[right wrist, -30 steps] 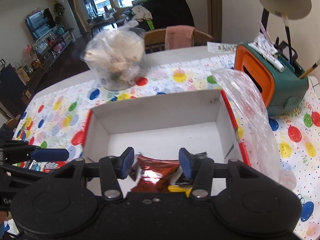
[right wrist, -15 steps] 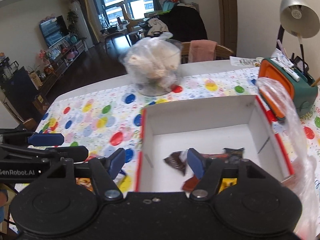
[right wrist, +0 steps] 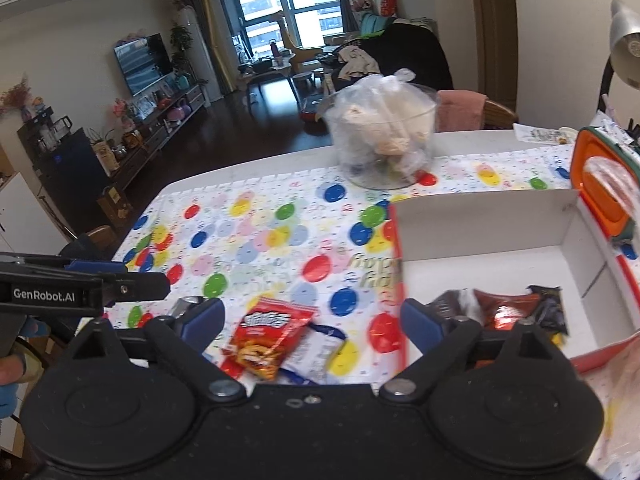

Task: Organize snacks
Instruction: 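Withdraw both tools from the box toward the remaining snacks, then grasp the silver bar packet with left tool while right tool grasps pale yellow packet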

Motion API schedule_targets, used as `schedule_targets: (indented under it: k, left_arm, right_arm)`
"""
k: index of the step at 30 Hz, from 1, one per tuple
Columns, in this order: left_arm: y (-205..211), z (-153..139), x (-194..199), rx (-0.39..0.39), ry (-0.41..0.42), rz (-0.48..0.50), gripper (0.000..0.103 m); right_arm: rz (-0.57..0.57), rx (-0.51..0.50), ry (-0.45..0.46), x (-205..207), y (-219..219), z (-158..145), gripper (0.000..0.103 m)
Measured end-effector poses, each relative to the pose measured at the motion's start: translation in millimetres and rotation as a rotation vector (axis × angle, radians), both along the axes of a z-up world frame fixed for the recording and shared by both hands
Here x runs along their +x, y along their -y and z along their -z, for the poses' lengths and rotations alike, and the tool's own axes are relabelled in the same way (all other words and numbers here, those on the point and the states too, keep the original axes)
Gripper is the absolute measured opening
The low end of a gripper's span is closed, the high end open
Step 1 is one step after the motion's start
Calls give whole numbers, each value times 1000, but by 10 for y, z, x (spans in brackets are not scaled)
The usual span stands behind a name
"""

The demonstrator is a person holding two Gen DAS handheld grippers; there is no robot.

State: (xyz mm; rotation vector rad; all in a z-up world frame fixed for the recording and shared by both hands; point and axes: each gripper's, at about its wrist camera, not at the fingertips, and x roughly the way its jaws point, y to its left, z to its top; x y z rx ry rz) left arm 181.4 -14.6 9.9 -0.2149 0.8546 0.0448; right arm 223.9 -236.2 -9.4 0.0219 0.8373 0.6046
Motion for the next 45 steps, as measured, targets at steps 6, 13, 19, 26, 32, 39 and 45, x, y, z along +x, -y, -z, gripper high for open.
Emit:
schedule_targets:
  k: [6, 13, 19, 26, 32, 39, 45]
  left_arm:
    - [-367, 126, -211, 12, -17, -49, 76]
    - [-677, 326, -341, -8, -54, -86, 81]
    - [-899, 550, -286, -29, -108, -96, 81]
    - [-1075, 916, -99, -57, -206, -90, 81]
    - [-1178, 1195, 87, -66, -274, -68, 81]
    - [-1228, 1427, 293, -87, -325, -65, 81]
    - [-1221, 1548, 433, -127, -355, -60, 81]
  right_arm:
    - [-28, 12, -8, -143, -237, 90, 102]
    - [-72, -31, -41, -284, -590, 237, 103]
    - [-71, -61, -99, -289, -831, 369, 103]
    - [-46, -124, -209, -300, -1078, 645, 101]
    - [-42, -172, -274, -304, -1278, 908, 99]
    - [-77, -191, -325, -350, -1483, 1082, 91]
    - [-87, -174, -346, -332, -1538, 1106, 80]
